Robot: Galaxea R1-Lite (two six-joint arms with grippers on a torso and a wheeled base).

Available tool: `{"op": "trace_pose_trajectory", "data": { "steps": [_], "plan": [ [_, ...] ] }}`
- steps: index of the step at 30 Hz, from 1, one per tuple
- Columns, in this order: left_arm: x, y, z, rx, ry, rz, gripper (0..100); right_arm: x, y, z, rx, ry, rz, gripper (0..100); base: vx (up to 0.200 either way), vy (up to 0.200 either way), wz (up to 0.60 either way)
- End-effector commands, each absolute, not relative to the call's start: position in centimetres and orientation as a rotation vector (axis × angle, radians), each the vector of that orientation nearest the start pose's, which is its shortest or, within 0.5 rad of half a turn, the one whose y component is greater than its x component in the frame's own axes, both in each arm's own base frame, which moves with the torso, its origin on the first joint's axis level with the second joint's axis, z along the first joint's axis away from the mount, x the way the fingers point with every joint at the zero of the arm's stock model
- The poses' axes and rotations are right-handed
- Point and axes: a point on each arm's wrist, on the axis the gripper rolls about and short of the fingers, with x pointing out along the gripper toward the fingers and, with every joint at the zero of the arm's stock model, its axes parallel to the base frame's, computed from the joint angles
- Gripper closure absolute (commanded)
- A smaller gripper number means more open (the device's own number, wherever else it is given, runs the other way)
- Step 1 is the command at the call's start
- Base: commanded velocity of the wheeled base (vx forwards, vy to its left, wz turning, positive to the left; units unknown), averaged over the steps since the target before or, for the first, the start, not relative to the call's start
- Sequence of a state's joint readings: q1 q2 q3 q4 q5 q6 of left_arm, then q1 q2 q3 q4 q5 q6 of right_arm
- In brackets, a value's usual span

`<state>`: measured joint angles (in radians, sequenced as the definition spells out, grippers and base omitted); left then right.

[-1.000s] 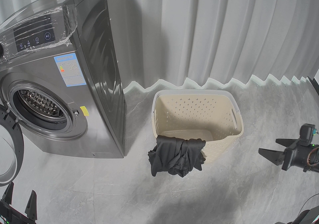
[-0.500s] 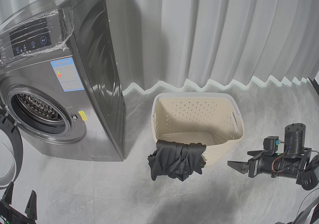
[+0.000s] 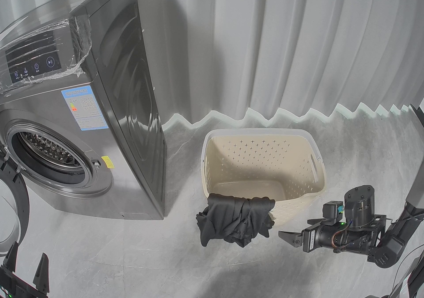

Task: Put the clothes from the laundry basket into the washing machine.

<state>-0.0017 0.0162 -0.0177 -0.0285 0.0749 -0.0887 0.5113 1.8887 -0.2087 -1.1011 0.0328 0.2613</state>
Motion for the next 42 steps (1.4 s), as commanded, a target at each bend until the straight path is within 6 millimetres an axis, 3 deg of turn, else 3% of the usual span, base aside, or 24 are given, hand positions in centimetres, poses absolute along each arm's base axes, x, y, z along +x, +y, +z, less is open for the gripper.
{"op": "trace_pose_trajectory", "data": {
  "steps": [1,10,11,19,29,42],
  "plan": [
    [-2.4,0.2,8.1,-0.092,-0.040,0.073,0,20.8,12.3,3.4,0.086,0.676,0.446,0,-0.200,0.000,0.00],
    [-2.3,0.2,8.0,-0.092,-0.040,0.072,0,21.9,13.2,2.8,0.082,0.675,0.446,0,-0.022,0.000,0.00],
    [-2.3,0.2,8.0,-0.093,-0.040,0.073,0,22.5,14.1,1.6,0.070,0.661,0.427,0,0.000,0.000,0.00],
    [-2.3,0.2,8.0,-0.095,-0.040,0.073,0,24.3,15.1,-0.7,0.081,0.653,0.415,0,0.000,0.000,0.00],
    [-2.3,0.2,8.0,-0.095,-0.040,0.073,0,26.6,16.4,-1.3,0.132,0.624,0.403,0,0.000,0.000,0.00],
    [-2.4,0.2,8.1,-0.095,-0.042,0.073,0,30.4,16.5,-2.8,0.185,0.576,0.353,0,0.000,0.000,0.00]
  ]
}}
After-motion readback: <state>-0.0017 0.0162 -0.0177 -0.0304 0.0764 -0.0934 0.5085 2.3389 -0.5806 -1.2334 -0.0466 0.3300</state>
